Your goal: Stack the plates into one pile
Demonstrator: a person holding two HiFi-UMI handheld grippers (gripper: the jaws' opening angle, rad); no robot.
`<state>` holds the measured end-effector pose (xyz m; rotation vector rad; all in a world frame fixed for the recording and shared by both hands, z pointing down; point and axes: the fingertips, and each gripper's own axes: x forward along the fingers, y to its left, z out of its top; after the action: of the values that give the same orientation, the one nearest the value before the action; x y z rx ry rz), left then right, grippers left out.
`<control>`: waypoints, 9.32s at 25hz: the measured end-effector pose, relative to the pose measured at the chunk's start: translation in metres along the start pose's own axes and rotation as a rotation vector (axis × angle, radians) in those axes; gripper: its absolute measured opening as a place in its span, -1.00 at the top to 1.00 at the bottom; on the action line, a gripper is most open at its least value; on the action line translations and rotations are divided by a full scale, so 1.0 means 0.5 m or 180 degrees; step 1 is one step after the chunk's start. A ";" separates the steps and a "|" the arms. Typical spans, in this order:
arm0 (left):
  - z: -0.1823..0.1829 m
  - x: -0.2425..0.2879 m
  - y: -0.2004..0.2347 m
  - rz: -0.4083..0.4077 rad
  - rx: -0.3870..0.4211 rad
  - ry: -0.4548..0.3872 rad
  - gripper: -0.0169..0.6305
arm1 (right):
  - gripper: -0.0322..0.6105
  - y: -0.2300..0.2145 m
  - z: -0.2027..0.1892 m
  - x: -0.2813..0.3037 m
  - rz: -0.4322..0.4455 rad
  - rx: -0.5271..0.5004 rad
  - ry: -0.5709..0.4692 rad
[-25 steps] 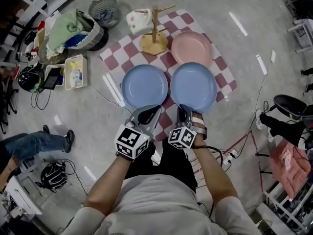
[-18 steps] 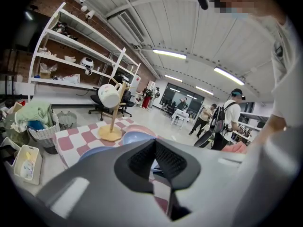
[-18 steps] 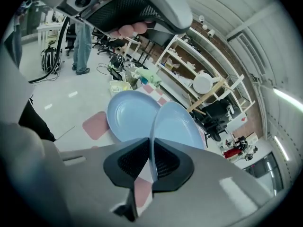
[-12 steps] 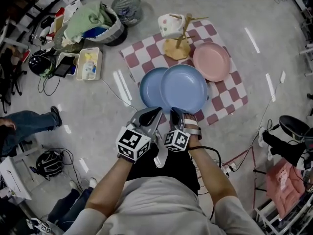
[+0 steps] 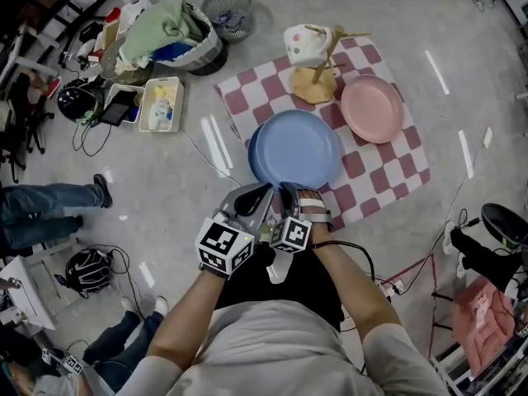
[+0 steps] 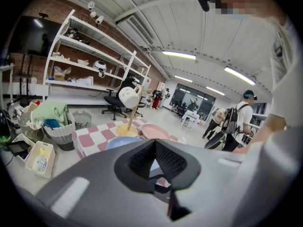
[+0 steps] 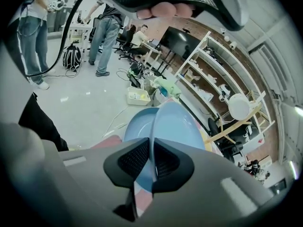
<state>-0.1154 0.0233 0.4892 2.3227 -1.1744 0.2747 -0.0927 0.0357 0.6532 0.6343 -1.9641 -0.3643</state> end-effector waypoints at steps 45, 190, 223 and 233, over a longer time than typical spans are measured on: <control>0.050 0.068 -0.130 -0.0585 0.0262 0.0037 0.93 | 0.67 -0.100 0.032 -0.188 -0.0048 0.1361 -0.0311; -0.075 0.082 0.051 0.0070 -0.0324 0.0403 0.93 | 0.79 0.030 -0.029 0.029 0.0301 -0.0302 0.0198; 0.247 0.088 -0.186 -0.0576 0.0112 -0.0161 0.93 | 0.87 -0.483 0.067 -0.473 -0.0897 0.3026 -0.1303; 0.426 0.041 -0.276 -0.0725 0.0461 -0.0567 0.93 | 0.87 -0.597 0.106 -0.600 -0.1222 0.3254 -0.1739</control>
<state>-0.0041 -0.0366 0.2683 2.6262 -0.9853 0.0737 0.0516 -0.0363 0.2583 1.7143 -2.4953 0.3324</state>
